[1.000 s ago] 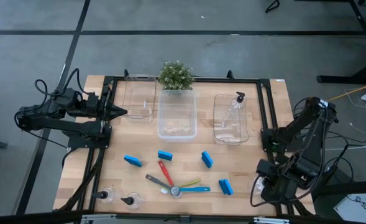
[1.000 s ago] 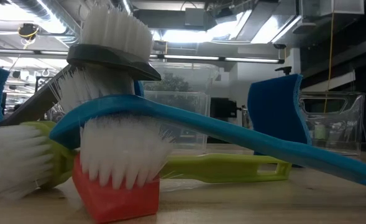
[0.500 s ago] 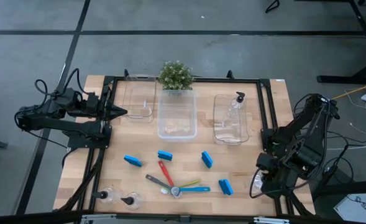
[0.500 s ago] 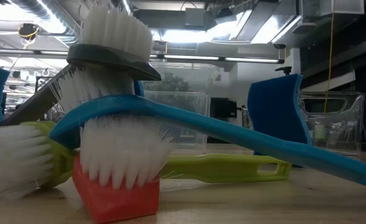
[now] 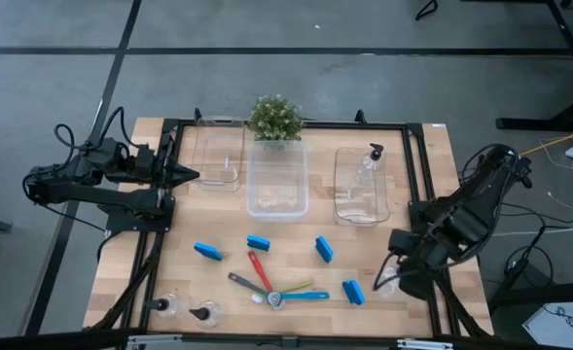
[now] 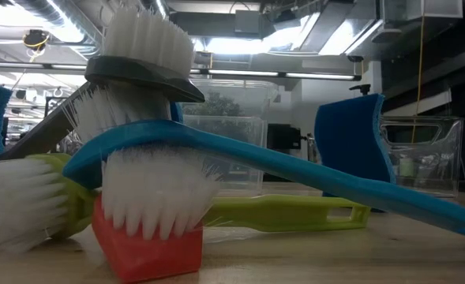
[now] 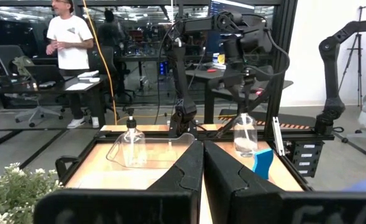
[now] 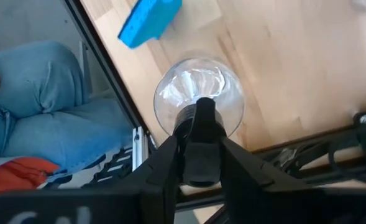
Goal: Pick & Place Kitchen Sink Supplies
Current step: Put the transparent bottle into the right transparent bin, then put the blue sponge into the middle transparent bin
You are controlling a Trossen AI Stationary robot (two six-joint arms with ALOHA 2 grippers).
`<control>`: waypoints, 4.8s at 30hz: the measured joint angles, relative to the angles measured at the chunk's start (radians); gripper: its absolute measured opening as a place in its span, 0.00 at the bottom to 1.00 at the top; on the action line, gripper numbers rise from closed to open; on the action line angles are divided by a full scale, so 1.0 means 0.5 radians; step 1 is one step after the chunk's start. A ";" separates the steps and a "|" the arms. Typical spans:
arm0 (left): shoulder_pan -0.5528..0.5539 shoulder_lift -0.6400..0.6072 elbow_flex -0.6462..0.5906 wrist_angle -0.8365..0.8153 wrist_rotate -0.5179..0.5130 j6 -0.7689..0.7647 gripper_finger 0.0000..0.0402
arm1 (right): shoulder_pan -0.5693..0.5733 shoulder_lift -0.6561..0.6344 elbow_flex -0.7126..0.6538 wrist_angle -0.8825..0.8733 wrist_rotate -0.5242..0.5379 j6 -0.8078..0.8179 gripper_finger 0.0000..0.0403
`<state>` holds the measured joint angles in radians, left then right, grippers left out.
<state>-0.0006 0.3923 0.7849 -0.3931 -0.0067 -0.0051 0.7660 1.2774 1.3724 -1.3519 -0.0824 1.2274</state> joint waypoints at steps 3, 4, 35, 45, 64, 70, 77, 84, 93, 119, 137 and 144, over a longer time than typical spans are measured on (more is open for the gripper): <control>0.001 -0.001 -0.001 0.000 0.000 0.001 0.02 | -0.073 0.000 0.000 0.000 -0.039 -0.113 0.23; 0.001 -0.001 -0.001 0.000 0.000 0.000 0.01 | -0.095 0.000 0.011 -0.014 -0.049 -0.146 0.23; 0.000 -0.001 -0.001 0.000 0.000 0.000 0.02 | -0.931 0.011 0.787 -0.437 0.496 -1.183 0.23; 0.001 -0.001 -0.001 0.001 0.000 0.000 0.01 | -1.364 0.064 0.787 -0.439 0.496 -1.606 0.23; 0.001 0.000 -0.001 0.000 0.000 0.000 0.02 | -1.810 0.205 0.786 -0.438 0.441 -2.014 0.23; 0.000 -0.001 0.000 0.000 0.000 0.000 0.02 | -1.915 0.211 0.749 -0.436 0.442 -2.039 0.23; 0.000 0.000 0.000 0.000 0.000 0.000 0.02 | -1.960 0.211 0.588 -0.437 0.441 -2.053 0.23; 0.000 -0.001 -0.001 0.001 0.000 0.000 0.01 | -1.961 0.213 0.437 -0.407 0.442 -2.031 0.23; 0.001 0.000 -0.001 0.001 0.000 0.001 0.02 | -1.960 0.227 0.352 -0.220 0.449 -2.010 0.23; 0.001 0.000 -0.001 0.000 0.000 0.000 0.01 | -1.973 0.440 0.351 -0.205 0.792 -2.113 0.24; 0.001 0.000 -0.001 0.001 0.000 0.000 0.02 | -2.024 0.438 0.351 -0.160 0.795 -2.095 0.32; 0.000 0.000 -0.001 0.000 0.000 0.000 0.02 | -2.024 0.438 0.351 -0.160 0.794 -2.093 0.29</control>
<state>-0.0004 0.3921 0.7845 -0.3929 -0.0067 -0.0051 -0.2459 1.4963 1.5478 -1.4319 0.3147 0.1809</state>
